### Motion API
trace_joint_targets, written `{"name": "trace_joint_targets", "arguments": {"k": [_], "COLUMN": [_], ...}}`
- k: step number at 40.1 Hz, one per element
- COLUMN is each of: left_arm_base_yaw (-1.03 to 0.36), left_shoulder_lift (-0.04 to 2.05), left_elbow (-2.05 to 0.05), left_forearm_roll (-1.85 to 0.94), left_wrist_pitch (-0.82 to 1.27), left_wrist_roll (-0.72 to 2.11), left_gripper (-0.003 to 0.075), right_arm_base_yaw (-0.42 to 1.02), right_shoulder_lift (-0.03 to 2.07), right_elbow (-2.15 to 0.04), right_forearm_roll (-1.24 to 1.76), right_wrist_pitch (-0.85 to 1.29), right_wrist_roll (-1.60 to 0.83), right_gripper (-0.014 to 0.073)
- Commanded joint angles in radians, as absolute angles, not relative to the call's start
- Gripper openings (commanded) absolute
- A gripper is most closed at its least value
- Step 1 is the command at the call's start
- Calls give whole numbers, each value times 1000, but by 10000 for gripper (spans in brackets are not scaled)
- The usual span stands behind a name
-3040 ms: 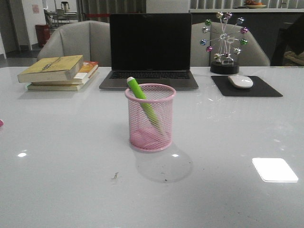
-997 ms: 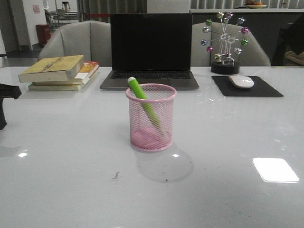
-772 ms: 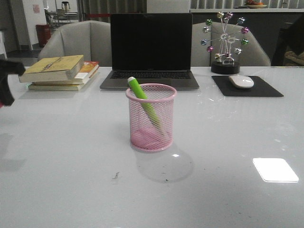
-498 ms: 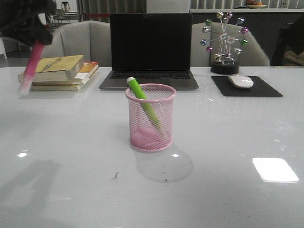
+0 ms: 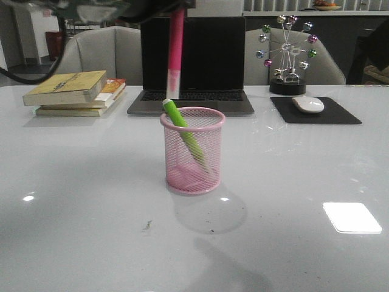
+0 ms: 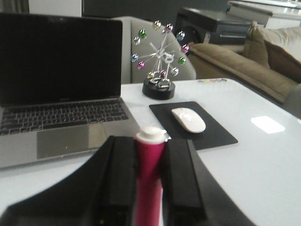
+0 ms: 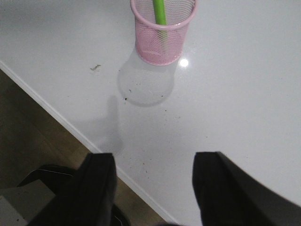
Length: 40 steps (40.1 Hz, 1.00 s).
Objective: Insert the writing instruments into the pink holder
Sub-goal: 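Carry the pink pen over the holder and lower it inside, then open the left gripper to release the pink pen in the holder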
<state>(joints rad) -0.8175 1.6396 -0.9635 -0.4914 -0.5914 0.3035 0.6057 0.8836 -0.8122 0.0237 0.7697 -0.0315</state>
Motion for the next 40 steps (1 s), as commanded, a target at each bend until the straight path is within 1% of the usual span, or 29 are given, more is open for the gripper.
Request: {"name": "trace_joint_targets", "arguments": {"k": [1, 10, 13, 16, 22, 25, 28, 33, 40], "left_arm_base_yaw": [-858, -861, -860, -860, -860, -860, -852, -811, -736], "left_shoulder_lift": [1661, 1799, 1821, 1831, 1828, 1800, 1752, 1653, 1521], "left_elbow": [-1002, -1064, -1069, -1069, -1069, -1073, -1097, -1164, -1252], "left_forearm_roll": [-448, -449, -449, -449, -445, -433, -433, -426, -331], "left_wrist_pitch": [-801, -825, -825, -810, -764, -692, -543, -138, 354], "left_wrist_roll": [305, 305, 305, 305, 308, 326, 379, 418, 418], "left_gripper": [92, 92, 118, 183, 393, 453, 459, 458, 458], "right_arm_base_yaw": [602, 602, 602, 602, 602, 602, 602, 602, 602], "right_shoulder_lift": [872, 872, 872, 872, 872, 872, 872, 872, 872], "right_elbow": [-839, -839, -839, -839, -839, -839, -839, -839, -839], "right_forearm_roll": [16, 16, 16, 16, 16, 16, 16, 16, 16], "right_wrist_pitch": [709, 709, 709, 709, 709, 709, 709, 709, 709], "right_wrist_roll": [-33, -33, -33, -33, -33, -33, -33, -33, -33], "right_gripper": [477, 477, 477, 477, 477, 477, 477, 477, 477]}}
